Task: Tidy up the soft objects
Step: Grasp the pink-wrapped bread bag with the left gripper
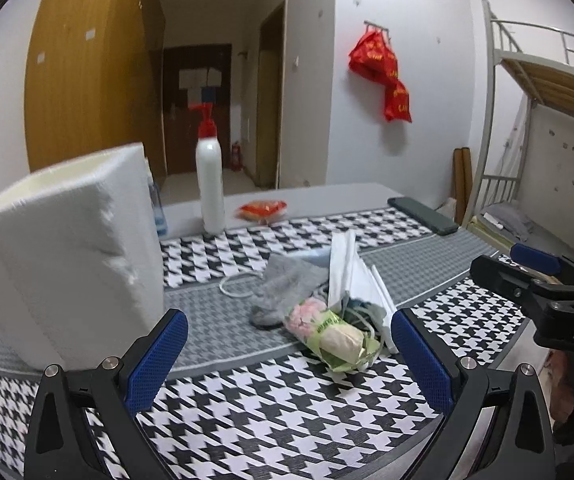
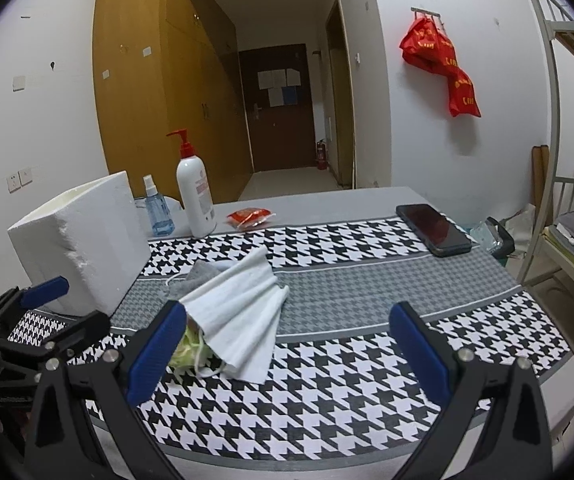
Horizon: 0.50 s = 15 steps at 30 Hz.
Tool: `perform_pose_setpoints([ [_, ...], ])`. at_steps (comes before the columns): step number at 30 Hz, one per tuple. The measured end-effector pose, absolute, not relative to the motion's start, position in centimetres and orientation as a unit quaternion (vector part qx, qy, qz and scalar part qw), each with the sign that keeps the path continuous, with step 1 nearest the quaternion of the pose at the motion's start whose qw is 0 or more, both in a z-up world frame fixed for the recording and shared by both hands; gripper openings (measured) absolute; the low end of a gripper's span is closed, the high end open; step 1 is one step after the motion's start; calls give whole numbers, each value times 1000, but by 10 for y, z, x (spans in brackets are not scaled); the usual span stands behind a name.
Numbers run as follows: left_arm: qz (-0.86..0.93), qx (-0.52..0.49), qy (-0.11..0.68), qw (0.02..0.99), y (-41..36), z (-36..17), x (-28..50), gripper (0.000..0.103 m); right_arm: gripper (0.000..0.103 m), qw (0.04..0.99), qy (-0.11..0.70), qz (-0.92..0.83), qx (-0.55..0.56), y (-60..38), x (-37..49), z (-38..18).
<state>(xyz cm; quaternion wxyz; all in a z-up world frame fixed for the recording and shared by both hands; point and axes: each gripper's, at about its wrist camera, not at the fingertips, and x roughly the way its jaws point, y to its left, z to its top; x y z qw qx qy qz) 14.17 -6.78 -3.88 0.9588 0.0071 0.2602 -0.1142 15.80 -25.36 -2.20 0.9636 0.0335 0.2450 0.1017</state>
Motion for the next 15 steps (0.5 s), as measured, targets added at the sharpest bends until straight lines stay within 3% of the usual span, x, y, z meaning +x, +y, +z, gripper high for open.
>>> perform_pose_setpoints([
  [15,-74,-20,328,942,-92,-68,168,99,103,957,263,120,30,-263,167,-36],
])
